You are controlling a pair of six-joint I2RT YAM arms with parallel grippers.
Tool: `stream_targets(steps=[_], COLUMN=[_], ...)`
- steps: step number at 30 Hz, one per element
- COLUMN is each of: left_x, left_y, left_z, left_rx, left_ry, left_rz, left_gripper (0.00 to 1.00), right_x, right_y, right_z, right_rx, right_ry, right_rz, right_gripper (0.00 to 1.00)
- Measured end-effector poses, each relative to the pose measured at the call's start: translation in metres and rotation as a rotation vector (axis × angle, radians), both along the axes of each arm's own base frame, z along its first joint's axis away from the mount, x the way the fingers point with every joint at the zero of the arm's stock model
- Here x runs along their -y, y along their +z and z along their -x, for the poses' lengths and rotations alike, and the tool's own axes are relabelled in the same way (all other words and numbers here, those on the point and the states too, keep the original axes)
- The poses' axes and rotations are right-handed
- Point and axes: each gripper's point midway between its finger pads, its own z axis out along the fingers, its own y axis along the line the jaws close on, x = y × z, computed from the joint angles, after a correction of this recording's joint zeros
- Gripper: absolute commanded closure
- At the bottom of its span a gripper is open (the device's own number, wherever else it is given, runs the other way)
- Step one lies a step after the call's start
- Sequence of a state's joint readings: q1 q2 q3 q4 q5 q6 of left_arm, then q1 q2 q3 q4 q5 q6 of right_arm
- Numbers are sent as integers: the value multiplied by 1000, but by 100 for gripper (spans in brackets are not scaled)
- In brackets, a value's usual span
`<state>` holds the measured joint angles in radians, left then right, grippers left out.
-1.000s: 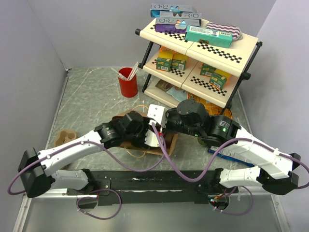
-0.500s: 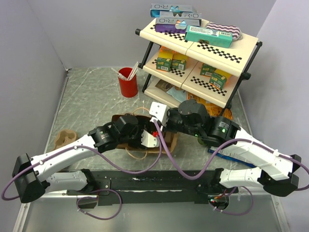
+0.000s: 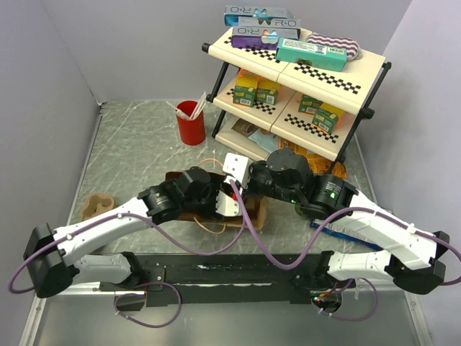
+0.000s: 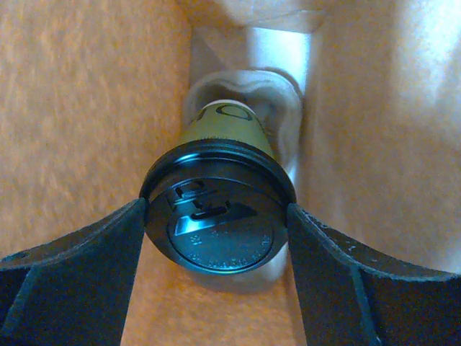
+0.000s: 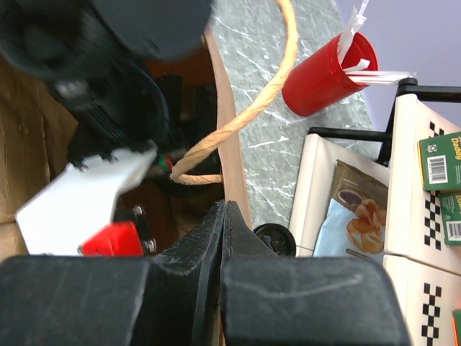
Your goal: Pack the takeout coffee
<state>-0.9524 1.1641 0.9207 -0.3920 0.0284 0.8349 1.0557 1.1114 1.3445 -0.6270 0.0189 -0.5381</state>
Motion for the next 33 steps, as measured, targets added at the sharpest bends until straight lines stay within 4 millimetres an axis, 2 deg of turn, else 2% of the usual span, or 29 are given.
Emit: stream_targets(steps=[7, 18, 26, 33], left_x=[8, 6, -7, -27], left_y=[9, 12, 7, 5], left_z=[-11, -11, -2, 4], left_rx=[70, 100, 45, 17], left_ry=[-48, -73, -53, 11], left_rz=[-43, -122, -163, -194], left_gripper=[99, 99, 99, 99], right_x=[0, 3, 11, 8], right_y=[1, 0, -3, -4], right_z=[-7, -11, -18, -8], right_rx=[53, 98, 36, -1], right_ry=[-4, -4, -37, 8], right_rz=[16, 31, 5, -2], right_gripper=[100, 100, 100, 100])
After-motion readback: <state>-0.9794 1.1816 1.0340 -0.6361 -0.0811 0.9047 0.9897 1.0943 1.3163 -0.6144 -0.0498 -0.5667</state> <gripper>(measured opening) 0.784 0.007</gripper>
